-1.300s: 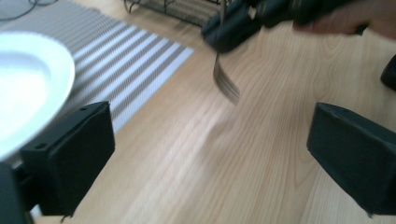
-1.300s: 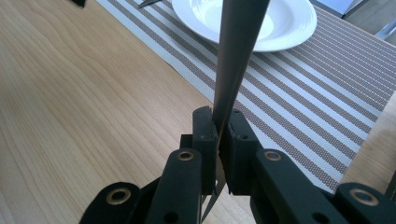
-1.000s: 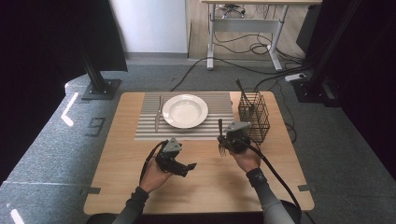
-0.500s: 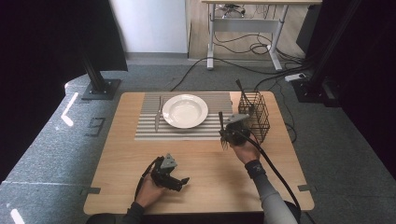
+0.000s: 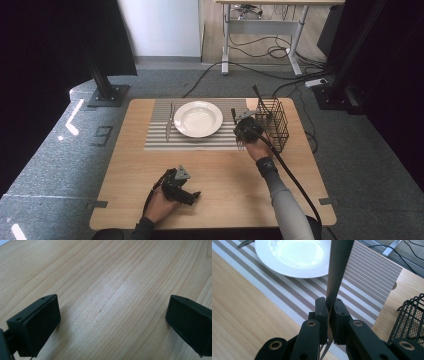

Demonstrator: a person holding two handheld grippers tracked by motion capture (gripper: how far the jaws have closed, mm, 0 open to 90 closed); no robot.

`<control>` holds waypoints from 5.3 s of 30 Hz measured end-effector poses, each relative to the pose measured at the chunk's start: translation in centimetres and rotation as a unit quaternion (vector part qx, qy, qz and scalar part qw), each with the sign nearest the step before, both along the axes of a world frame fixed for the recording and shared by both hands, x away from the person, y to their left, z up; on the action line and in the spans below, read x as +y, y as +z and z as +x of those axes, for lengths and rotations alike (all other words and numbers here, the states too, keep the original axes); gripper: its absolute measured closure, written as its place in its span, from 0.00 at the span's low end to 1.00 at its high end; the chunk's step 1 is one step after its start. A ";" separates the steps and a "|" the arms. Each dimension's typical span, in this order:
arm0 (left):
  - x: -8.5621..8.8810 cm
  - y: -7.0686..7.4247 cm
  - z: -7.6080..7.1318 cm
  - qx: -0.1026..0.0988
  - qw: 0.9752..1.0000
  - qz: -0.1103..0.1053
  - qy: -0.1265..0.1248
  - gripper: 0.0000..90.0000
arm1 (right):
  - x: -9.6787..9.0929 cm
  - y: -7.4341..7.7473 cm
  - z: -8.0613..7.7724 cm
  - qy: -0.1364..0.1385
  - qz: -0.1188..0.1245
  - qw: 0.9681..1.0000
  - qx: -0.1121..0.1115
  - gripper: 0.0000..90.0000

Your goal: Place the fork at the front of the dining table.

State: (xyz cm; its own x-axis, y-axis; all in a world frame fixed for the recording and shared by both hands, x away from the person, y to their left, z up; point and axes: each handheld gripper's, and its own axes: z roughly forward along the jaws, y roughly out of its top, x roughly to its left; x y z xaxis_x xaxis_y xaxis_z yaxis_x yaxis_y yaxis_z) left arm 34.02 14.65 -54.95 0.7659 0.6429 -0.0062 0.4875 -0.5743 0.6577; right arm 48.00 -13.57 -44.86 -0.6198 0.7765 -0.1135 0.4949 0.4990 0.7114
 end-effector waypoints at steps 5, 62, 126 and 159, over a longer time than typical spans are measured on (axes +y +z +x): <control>0.0 0.0 0.0 0.000 1.000 -0.001 0.001 0.00 | 0.5 0.0 1.0 -0.005 -0.009 1.000 0.000 0.93; 0.0 0.0 0.0 0.000 1.000 -0.001 0.002 0.00 | 2.1 -8.0 10.0 -0.106 -0.087 0.989 0.050 0.94; 0.0 0.0 0.0 0.000 1.000 -0.001 0.002 0.00 | 1.2 -5.8 1.4 -0.054 0.012 0.996 0.070 0.45; 0.0 0.0 0.0 0.000 1.000 -0.001 0.004 0.00 | 1.3 -7.0 4.3 -0.049 -0.003 0.997 0.063 0.77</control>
State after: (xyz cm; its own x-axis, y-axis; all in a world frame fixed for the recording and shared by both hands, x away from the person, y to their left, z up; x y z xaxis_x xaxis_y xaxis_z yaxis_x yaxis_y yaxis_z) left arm 34.04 14.63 -54.96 0.7610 0.6487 -0.0081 0.4921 -0.5690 0.6588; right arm 52.29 -12.23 -51.82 -0.5504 0.8337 -0.0449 0.6263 0.4479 0.6380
